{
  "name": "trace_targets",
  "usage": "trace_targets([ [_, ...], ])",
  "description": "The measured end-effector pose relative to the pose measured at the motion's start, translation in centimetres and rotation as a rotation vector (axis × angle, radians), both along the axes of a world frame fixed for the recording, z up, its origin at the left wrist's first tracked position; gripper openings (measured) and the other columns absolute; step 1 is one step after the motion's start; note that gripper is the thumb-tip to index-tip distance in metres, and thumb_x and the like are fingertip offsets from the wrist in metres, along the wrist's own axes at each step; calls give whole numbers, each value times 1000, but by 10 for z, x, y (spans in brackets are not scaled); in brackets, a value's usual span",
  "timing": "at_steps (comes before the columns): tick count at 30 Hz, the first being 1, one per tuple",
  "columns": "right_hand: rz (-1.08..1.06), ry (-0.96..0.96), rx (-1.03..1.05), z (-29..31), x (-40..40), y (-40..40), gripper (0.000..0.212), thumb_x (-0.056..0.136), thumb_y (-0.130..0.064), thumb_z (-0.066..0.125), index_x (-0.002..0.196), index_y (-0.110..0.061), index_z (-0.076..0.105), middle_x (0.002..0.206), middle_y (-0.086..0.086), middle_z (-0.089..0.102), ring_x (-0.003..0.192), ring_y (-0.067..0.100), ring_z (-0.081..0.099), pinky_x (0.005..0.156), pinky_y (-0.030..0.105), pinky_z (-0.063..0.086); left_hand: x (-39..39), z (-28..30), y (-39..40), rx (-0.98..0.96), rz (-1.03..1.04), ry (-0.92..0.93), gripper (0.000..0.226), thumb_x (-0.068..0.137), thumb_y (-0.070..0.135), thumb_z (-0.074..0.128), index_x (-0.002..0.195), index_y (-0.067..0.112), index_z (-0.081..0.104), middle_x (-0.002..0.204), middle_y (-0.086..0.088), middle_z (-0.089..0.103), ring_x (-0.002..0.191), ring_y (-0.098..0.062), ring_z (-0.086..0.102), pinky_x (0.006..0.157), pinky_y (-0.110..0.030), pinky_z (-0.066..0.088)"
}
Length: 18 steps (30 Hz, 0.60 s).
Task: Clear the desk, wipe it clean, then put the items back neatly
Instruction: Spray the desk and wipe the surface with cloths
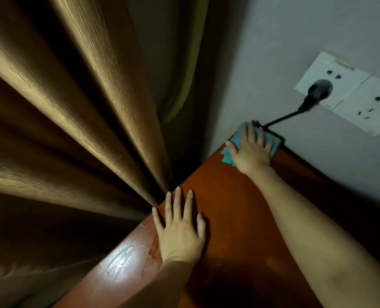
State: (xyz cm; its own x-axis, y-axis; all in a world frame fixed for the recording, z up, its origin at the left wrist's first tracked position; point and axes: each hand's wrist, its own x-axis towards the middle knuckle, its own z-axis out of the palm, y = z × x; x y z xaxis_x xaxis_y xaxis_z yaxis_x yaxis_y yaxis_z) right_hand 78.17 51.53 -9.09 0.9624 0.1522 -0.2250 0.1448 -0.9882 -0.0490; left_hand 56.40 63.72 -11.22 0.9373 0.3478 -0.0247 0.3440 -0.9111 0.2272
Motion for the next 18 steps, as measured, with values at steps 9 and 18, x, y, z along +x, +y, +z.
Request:
trace_targets([
  [9, 379, 40, -94, 8, -108, -59, 99, 58, -76, -37, 140, -22, -25, 156, 2, -20, 144, 22, -17, 114, 52, -8, -3, 8, -1, -106, 19, 6, 68, 87, 57, 6, 150, 33, 17, 159, 5, 7, 142, -11, -14, 111, -42, -21],
  [18, 244, -4, 21, -3, -90, 34, 73, 95, -62, 16, 152, -22, -6, 160, 1, -7, 147, 28, -7, 113, 57, -4, -9, 6, -1, -104, 26, -33, 67, 89, 52, 8, 149, 28, 22, 159, 0, 12, 147, -16, -2, 115, -42, -13],
])
